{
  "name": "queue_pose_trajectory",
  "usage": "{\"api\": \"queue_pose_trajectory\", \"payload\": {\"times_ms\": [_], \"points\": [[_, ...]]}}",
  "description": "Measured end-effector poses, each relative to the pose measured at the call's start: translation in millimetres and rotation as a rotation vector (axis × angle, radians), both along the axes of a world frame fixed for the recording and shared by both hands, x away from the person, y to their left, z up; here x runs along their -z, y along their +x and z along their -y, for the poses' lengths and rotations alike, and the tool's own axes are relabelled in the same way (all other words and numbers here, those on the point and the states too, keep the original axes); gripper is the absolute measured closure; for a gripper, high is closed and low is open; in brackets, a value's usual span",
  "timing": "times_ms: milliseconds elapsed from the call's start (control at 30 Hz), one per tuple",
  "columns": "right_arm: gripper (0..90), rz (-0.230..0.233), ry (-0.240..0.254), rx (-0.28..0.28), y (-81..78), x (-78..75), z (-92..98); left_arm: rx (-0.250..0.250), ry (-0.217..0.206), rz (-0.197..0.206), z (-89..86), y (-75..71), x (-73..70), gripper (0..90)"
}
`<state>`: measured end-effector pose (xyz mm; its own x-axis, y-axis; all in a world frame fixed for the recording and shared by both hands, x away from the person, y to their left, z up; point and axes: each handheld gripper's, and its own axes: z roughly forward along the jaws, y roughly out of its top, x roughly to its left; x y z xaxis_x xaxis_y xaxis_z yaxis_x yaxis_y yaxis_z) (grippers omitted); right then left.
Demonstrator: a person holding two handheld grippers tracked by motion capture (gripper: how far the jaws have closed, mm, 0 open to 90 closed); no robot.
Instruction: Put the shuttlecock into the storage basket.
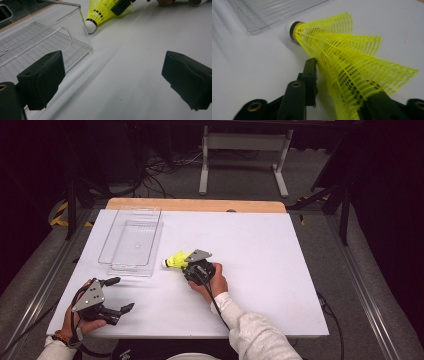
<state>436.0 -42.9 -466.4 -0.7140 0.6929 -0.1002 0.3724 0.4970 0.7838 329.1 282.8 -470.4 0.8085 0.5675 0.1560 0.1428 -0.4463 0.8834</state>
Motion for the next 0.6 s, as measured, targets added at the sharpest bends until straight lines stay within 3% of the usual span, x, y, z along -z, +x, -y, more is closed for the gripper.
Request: {"api": "queue_pose_trajectory", "payload": {"times_ms": [167, 433, 600], "points": [[85.9, 0.04, -0.043, 0.003, 2.4, 1.2, -4.9, -0.002, -0.002, -0.002, -0.3, 0.1, 0.1, 5.8], [88.1, 0.064, -0.02, 0.008, 4.1, -1.8, -2.7, -0.005, 0.0, -0.002, -0.6, 0.6, 0.3, 5.8], [88.3, 0.077, 0.026, 0.007, 2.4, -6.0, 0.7, -0.005, -0.002, -0.002, -0.7, 0.3, 0.3, 5.8]]}}
